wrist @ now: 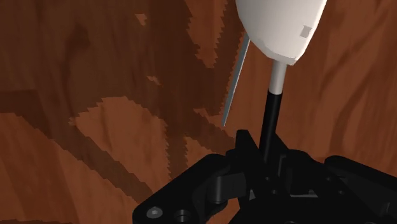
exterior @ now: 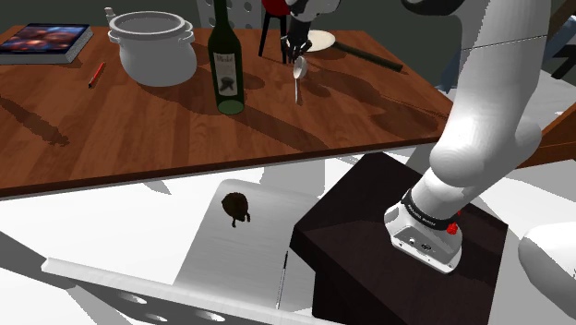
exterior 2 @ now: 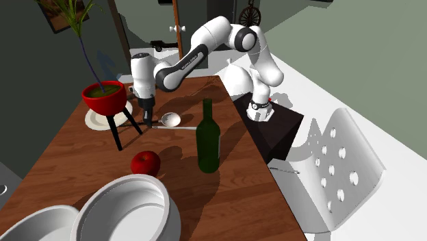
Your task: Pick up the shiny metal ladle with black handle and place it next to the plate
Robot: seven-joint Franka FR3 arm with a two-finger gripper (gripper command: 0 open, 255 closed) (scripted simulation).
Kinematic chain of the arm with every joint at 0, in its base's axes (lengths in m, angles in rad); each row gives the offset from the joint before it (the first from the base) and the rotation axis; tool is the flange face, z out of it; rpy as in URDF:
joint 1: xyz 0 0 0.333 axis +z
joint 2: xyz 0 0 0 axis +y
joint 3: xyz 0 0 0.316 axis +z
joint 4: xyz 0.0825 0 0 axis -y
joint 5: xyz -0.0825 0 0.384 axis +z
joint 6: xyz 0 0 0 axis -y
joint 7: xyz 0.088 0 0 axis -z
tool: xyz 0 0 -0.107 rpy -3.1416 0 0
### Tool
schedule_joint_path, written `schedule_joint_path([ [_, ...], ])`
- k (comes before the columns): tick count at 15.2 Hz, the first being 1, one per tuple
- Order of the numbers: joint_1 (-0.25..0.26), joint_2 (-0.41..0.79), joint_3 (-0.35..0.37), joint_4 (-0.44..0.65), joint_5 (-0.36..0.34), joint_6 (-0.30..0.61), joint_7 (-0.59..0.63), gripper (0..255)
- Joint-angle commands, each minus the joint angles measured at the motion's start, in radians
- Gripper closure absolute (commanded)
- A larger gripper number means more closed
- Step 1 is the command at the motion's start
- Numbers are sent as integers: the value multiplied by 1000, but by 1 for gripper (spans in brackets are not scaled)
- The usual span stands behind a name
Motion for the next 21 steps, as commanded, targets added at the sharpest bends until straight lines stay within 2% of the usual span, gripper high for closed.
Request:
schedule_joint_path([
  [1, 0, 12, 0, -13, 0, 22, -2, 255],
  [9, 0, 15, 0, -15, 1, 28, -2, 255],
  [10, 0, 15, 0, -15, 1, 28, -2, 0],
  [15, 0, 15, 0, -15, 1, 28, -2, 0],
  [19, -4, -53, 0, 6, 1, -62, -2, 0],
  [21, -4, -53, 0, 6, 1, -62, -2, 0],
])
